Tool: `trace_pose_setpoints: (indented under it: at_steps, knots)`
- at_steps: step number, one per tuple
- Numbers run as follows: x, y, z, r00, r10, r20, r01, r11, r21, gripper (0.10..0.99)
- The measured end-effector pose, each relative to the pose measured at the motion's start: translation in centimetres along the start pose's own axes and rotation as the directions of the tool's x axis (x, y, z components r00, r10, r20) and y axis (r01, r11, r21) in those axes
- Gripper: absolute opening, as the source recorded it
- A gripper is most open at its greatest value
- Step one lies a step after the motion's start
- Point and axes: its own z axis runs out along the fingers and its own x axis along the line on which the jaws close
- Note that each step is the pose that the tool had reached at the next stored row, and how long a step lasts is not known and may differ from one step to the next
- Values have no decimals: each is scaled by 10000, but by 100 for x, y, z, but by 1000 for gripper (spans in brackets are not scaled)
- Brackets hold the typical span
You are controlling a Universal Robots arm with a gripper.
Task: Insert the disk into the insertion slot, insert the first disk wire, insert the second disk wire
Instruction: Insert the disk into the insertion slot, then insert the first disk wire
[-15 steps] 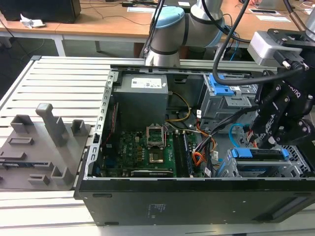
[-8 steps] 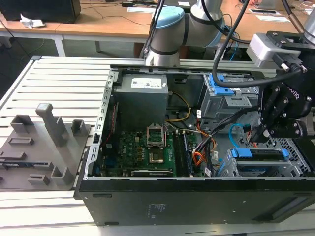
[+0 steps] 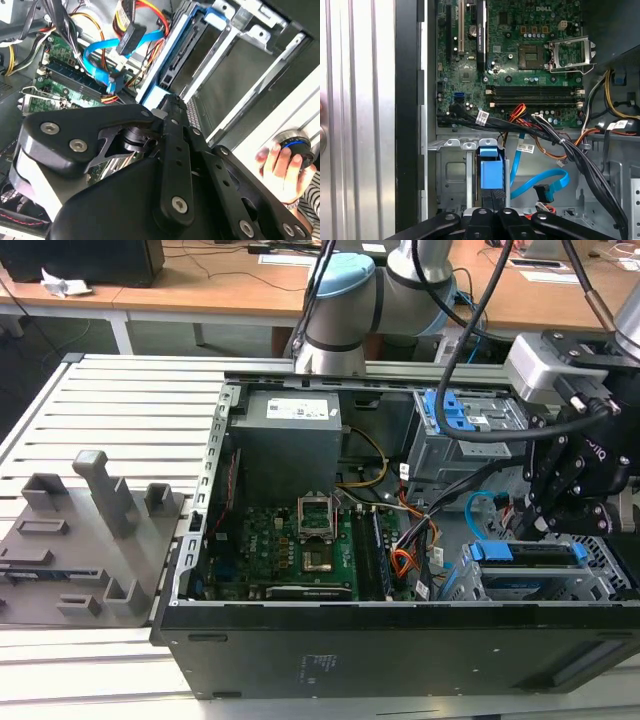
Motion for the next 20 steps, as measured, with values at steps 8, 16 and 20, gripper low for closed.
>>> trace_pose_setpoints:
  at_steps: [8,16,20]
  knots:
    - [-1,-14,0,10000,0,1,0,10000,0,106]
    - [-5,-97,-5,10000,1,1,-1,10000,-3,106]
    - [-4,-97,-39,10000,1,-2,-1,10000,-4,106]
